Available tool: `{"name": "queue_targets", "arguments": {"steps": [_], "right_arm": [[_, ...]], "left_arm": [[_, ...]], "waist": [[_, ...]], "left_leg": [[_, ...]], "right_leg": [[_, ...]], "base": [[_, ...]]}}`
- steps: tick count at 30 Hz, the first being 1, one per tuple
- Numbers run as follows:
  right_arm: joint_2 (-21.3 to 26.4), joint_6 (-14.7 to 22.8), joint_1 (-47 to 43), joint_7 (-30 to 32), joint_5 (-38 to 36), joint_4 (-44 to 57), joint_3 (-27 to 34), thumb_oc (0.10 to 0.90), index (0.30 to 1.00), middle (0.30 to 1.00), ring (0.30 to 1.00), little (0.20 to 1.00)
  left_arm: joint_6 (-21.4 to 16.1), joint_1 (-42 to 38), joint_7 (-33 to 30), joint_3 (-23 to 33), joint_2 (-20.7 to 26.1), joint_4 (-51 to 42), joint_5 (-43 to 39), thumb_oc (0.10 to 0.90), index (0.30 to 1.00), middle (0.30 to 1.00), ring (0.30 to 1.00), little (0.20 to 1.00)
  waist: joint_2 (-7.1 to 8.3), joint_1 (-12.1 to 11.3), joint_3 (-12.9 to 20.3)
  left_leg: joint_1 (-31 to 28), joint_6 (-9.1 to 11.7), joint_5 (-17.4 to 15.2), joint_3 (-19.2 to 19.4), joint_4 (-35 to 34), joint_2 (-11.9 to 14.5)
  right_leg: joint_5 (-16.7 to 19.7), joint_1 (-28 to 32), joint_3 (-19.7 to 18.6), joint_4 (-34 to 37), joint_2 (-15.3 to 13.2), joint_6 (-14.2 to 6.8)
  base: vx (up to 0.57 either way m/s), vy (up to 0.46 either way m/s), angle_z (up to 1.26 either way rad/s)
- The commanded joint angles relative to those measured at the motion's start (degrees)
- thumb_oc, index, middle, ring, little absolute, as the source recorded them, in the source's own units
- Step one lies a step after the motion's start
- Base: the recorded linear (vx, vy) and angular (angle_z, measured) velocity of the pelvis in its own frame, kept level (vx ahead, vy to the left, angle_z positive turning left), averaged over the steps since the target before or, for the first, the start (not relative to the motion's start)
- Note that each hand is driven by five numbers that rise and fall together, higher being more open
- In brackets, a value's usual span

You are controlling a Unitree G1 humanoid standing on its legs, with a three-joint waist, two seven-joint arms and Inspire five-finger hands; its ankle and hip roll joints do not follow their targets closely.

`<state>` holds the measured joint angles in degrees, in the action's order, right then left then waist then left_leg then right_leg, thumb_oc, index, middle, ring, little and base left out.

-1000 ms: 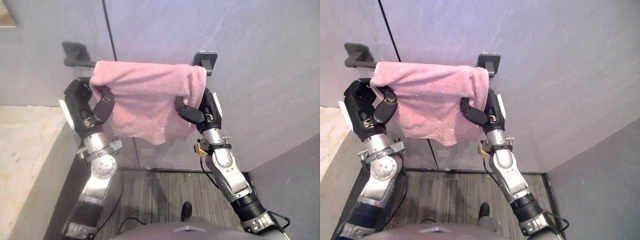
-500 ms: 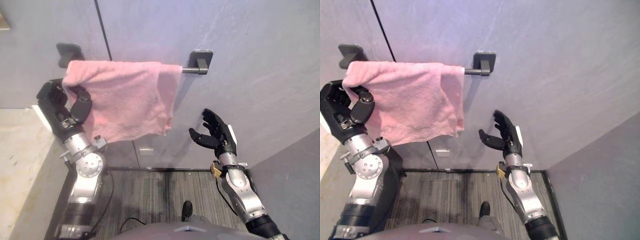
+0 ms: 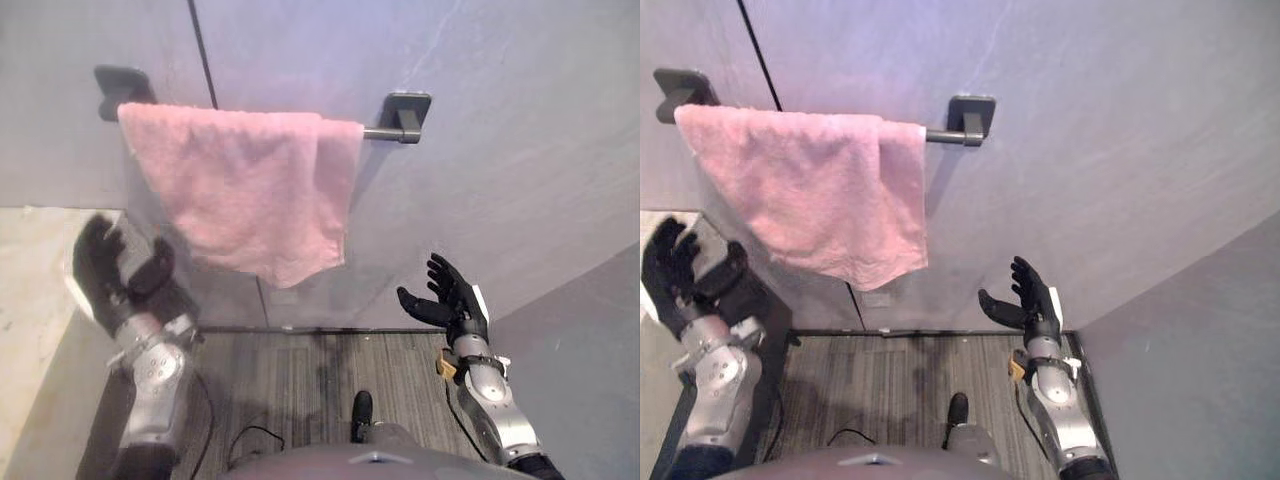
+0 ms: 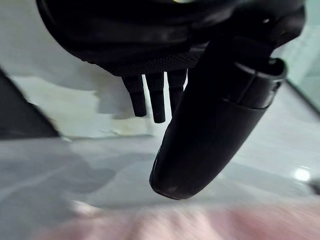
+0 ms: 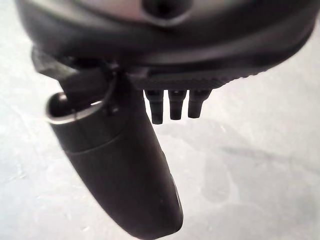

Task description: Organize the bathroom.

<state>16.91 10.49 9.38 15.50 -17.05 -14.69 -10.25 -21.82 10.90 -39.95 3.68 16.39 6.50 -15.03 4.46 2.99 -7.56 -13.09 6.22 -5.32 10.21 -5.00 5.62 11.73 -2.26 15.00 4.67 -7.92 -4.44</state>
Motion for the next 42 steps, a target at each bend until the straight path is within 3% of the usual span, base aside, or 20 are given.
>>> {"name": "queue_targets", "arguments": {"steps": [1, 6, 9, 15, 19, 22, 24, 26, 30, 31, 32, 35, 38, 39, 42], "right_arm": [[0.84, 2.64, -3.62, 1.22, 3.61, -2.75, 3.24, 0.8, 0.9, 0.9, 0.9, 0.9], [-0.09, 1.86, -1.8, 4.18, 4.12, -10.26, 3.82, 0.8, 0.9, 0.9, 0.9, 0.9], [0.01, 1.87, -1.48, 4.66, 3.94, -13.3, 3.92, 0.8, 0.9, 0.9, 0.9, 0.9], [-0.01, 3.17, -1.3, 4.86, 4.66, -20.92, 4.25, 0.8, 0.9, 0.9, 0.9, 0.9], [-0.24, 3.72, -1.47, 3.73, 5.39, -24.99, 4.34, 0.8, 0.9, 0.9, 0.9, 0.9], [-0.25, 3.91, -1.77, 2.49, 6.23, -27.96, 4.36, 0.8, 0.9, 0.9, 0.9, 0.9], [-0.16, 4.53, -1.97, 1.77, 6.77, -29.97, 4.51, 0.8, 0.9, 0.9, 0.9, 0.9], [-0.18, 5.04, -2.35, 1.3, 6.89, -32.57, 4.45, 0.8, 0.9, 0.9, 0.9, 0.9], [-0.92, 5.08, -2.7, 1.61, 6.46, -34.9, 3.71, 0.8, 0.9, 0.9, 0.9, 0.9], [-1.02, 5.13, -2.67, 1.62, 6.46, -35.08, 3.62, 0.8, 0.9, 0.9, 0.9, 0.9], [-1.25, 4.99, -2.51, 1.5, 6.49, -35.28, 3.45, 0.8, 0.9, 0.9, 0.9, 0.9], [-1.49, 4.72, -2.27, 1.02, 6.89, -35.14, 3.18, 0.8, 0.9, 0.9, 0.9, 0.9], [-1.12, 4.46, -2.63, 0.18, 6.9, -35.49, 3.05, 0.8, 0.9, 0.9, 0.9, 0.9], [-0.94, 4.14, -2.77, -0.13, 6.9, -35.45, 2.95, 0.8, 0.9, 0.9, 0.9, 0.9], [-0.7, 3.76, -3.21, -0.32, 6.86, -35.66, 2.69, 0.8, 0.9, 0.9, 0.9, 0.9]], "left_arm": [[0.35, -3.18, 3.0, 0.73, 2.53, 0.15, -1.82, 0.8, 0.9, 0.9, 0.9, 0.9], [1.87, -2.21, 6.63, -1.35, 2.09, 6.36, -2.18, 0.8, 0.9, 0.9, 0.9, 0.9], [0.87, -2.1, 7.67, -2.15, 1.96, 9.35, -2.17, 0.8, 0.9, 0.9, 0.9, 0.9], [-4.0, -3.04, 8.53, -3.86, 2.87, 15.02, 0.84, 0.8, 0.9, 0.9, 0.9, 0.9], [-6.46, -3.44, 13.33, -5.48, 3.5, 13.73, -0.9, 0.8, 0.9, 0.9, 0.9, 0.9], [-11.75, -3.81, 19.21, -6.74, 4.84, 10.66, -1.8, 0.8, 0.9, 0.9, 0.9, 0.9], [-13.55, -3.97, 17.4, -6.98, 6.03, 7.15, 0.43, 0.8, 0.9, 0.9, 0.9, 0.9], [-14.42, -4.51, 2.75, -5.66, 7.72, 3.92, 9.58, 0.8, 0.9, 0.9, 0.9, 0.9], [-14.73, -4.84, -10.74, -2.55, 7.67, 2.69, 17.58, 0.8, 0.9, 0.9, 0.9, 0.9], [-14.92, -4.75, -10.7, -2.43, 7.49, 2.73, 17.99, 0.8, 0.9, 0.9, 0.9, 0.9], [-15.36, -4.56, -3.73, -2.71, 6.85, 3.06, 14.05, 0.8, 0.9, 0.9, 0.9, 0.9], [-11.55, -4.04, 4.82, -4.98, 5.85, 4.37, 9.14, 0.8, 0.9, 0.9, 0.9, 0.9], [-7.02, -3.93, 10.26, -7.13, 5.46, 7.29, 3.4, 0.8, 0.9, 0.9, 0.9, 0.9], [-4.63, -3.56, 15.18, -7.99, 5.04, 9.47, -0.73, 0.8, 0.9, 0.9, 0.9, 0.9], [-3.4, -3.02, 19.79, -10.42, 4.83, 14.86, -3.14, 0.8, 0.9, 0.9, 0.9, 0.9]], "waist": [[-1.58, -0.13, 1.32], [-1.9, 0.51, 1.12], [-2.12, 0.69, 0.99], [-2.66, 1.41, 0.76], [-2.98, 1.29, 0.82], [-3.26, 1.26, 0.86], [-3.47, 1.09, 0.87], [-3.5, 0.69, 0.96], [-2.99, -0.01, 1.17], [-2.91, -0.09, 1.18], [-2.7, -0.23, 1.2], [-2.63, -0.33, 1.13], [-2.79, -0.28, 1.12], [-2.89, -0.21, 1.09], [-3.25, 0.0, 1.07]], "left_leg": [[4.31, -6.29, -0.58, 2.22, 0.0, -7.07], [4.4, -6.41, -0.65, 2.59, 0.0, -7.13], [4.33, -6.44, -0.74, 2.76, 0.0, -7.15], [4.26, -6.5, -0.97, 3.15, 0.0, -7.33], [4.39, -6.42, -0.92, 3.14, 0.0, -7.3], [4.59, -6.3, -0.75, 3.11, 0.0, -7.25], [4.66, -6.3, -0.73, 3.05, 0.0, -7.22], [4.67, -6.36, -0.79, 2.72, 0.0, -7.28], [4.62, -6.3, -0.91, 1.98, 0.0, -7.35], [4.59, -6.27, -0.95, 1.94, 0.0, -7.34], [4.52, -6.19, -1.05, 1.87, 0.0, -7.34], [4.39, -6.09, -1.1, 1.85, 0.0, -7.23], [4.26, -6.05, -1.14, 1.8, 0.0, -7.22], [4.23, -6.1, -1.1, 1.83, 0.0, -7.25], [4.12, -6.19, -1.08, 1.94, 0.0, -7.32]], "right_leg": [[-9.54, 5.26, 0.42, -1.97, -0.95, -7.21], [-9.4, 5.13, 0.08, -1.99, -0.84, -7.26], [-9.38, 5.11, 0.03, -2.12, -0.82, -7.34], [-9.41, 4.63, -0.56, -2.45, -0.79, -7.5], [-9.43, 4.72, -0.59, -2.31, -0.67, -7.5], [-9.49, 4.61, -0.62, -2.35, -0.56, -7.41], [-9.59, 4.56, -0.62, -2.39, -0.51, -7.36], [-9.76, 4.5, -0.51, -2.52, -0.58, -7.37], [-10.19, 4.96, -0.19, -2.56, -0.55, -7.26], [-10.23, 5.02, -0.14, -2.56, -0.57, -7.26], [-10.32, 5.18, -0.06, -2.59, -0.6, -7.27], [-10.28, 5.16, 0.06, -2.86, -0.64, -7.41], [-10.46, 5.24, 0.03, -3.08, -0.53, -7.43], [-10.51, 5.16, 0.07, -3.2, -0.51, -7.44], [-10.65, 5.11, -0.01, -3.44, -0.46, -7.49]], "base": [[0.0, 0.0, 0.0], [-0.04, 0.001, -0.02], [-0.02, 0.003, -0.04], [-0.02, 0.005, -0.05], [0.0, 0.0, 0.0], [0.0, 0.002, -0.01], [0.01, 0.007, -0.11], [0.02, 0.003, -0.12], [0.03, -0.023, -0.03], [0.02, -0.035, 0.02], [0.0, 0.0, 0.0], [0.0, 0.0, 0.0], [0.0, 0.0, 0.0], [0.0, 0.0, 0.0], [0.0, 0.007, -0.01]]}}
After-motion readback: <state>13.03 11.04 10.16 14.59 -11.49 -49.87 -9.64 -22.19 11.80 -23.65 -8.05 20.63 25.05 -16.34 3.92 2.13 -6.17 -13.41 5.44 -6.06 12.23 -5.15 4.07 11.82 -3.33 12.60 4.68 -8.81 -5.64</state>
